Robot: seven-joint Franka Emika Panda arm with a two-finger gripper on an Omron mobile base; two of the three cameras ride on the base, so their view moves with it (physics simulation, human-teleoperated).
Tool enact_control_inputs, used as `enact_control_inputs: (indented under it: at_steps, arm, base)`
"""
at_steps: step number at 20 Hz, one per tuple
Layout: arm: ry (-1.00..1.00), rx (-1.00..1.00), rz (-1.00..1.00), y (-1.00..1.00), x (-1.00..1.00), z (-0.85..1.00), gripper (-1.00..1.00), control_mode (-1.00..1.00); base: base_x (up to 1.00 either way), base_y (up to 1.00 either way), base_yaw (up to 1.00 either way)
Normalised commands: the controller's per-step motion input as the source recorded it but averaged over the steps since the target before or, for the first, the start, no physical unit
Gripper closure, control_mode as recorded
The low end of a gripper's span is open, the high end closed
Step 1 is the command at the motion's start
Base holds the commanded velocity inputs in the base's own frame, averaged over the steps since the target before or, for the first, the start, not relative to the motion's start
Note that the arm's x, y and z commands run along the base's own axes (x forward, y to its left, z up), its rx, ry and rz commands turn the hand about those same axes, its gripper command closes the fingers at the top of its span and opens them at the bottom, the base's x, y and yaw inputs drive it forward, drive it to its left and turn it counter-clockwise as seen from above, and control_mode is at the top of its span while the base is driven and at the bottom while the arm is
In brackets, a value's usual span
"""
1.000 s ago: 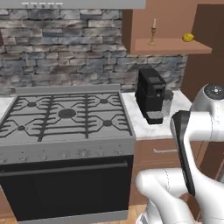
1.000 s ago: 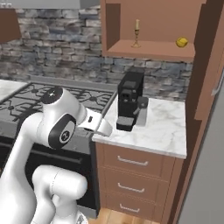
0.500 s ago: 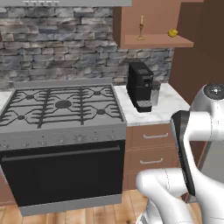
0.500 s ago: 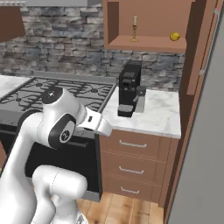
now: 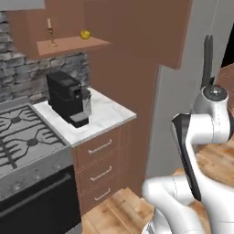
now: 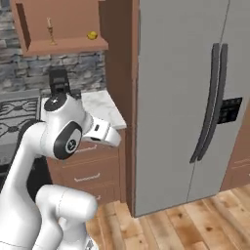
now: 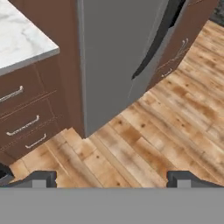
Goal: Pick the candle and candle from the dining table and place them in the open cabinet. Close the cabinet after placing the objects.
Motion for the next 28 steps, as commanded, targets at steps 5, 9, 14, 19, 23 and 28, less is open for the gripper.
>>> enact_control_inputs:
  at_steps: [5, 9, 14, 19, 23, 28]
  arm:
    - [0.0, 0.0, 0.0, 0.0, 0.0, 0.0, -1.0, 1.0]
    - [0.0, 0.0, 0.0, 0.0, 0.0, 0.0, -1.0, 1.0]
    - [0.0, 0.0, 0.0, 0.0, 0.0, 0.0, -1.0, 1.0]
    - [0.0, 0.0, 0.0, 0.0, 0.0, 0.0, -1.0, 1.0]
    - [0.0, 0.0, 0.0, 0.0, 0.0, 0.0, -1.0, 1.0]
    - [0.0, 0.0, 0.0, 0.0, 0.0, 0.0, -1.0, 1.0]
  base:
    - [-0.04, 0.01, -0.93]
    - [-0.04, 0.0, -0.87]
    - [-0.04, 0.0, -0.83]
    - [0.16, 0.0, -0.29]
    - [0.39, 0.02, -0.18]
    - [0.49, 0.0, -0.16]
